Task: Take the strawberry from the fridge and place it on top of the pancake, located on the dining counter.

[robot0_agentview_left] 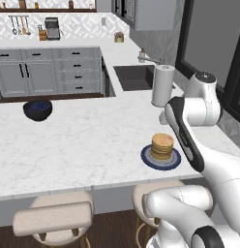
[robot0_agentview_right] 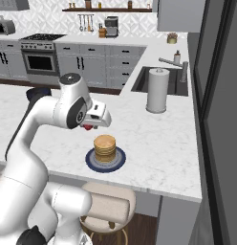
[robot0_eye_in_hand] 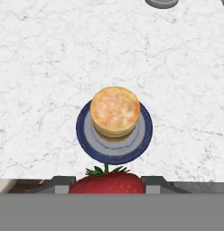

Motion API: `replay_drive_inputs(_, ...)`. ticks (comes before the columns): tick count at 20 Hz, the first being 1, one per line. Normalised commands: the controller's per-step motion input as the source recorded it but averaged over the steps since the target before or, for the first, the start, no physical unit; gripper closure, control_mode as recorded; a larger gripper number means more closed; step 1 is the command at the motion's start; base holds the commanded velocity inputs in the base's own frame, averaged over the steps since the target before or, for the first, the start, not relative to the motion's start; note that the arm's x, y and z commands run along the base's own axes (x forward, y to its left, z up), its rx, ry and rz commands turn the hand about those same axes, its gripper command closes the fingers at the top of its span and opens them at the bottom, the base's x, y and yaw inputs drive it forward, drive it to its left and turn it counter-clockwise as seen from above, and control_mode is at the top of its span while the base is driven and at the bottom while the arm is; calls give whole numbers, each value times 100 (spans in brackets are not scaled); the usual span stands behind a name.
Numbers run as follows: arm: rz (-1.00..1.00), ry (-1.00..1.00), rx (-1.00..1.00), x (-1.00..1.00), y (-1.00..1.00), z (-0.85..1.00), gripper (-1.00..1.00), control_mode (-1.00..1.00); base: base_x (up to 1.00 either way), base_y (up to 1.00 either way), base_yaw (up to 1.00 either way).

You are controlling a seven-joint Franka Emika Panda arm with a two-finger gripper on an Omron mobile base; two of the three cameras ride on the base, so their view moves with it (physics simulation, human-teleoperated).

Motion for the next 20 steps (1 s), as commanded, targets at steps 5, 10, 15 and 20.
replay_drive_inputs(5, 0, 3, 0, 50, -1, -39, 100, -100, 0, 0, 0)
replay_drive_inputs(10, 0, 4, 0, 40, -7, -45, 100, -100, 0, 0, 0)
replay_drive_inputs(15, 0, 1, 0, 41, -15, -52, 100, -100, 0, 0, 0)
replay_drive_inputs(20, 0, 0, 0, 25, -8, -52, 100, -100, 0, 0, 0)
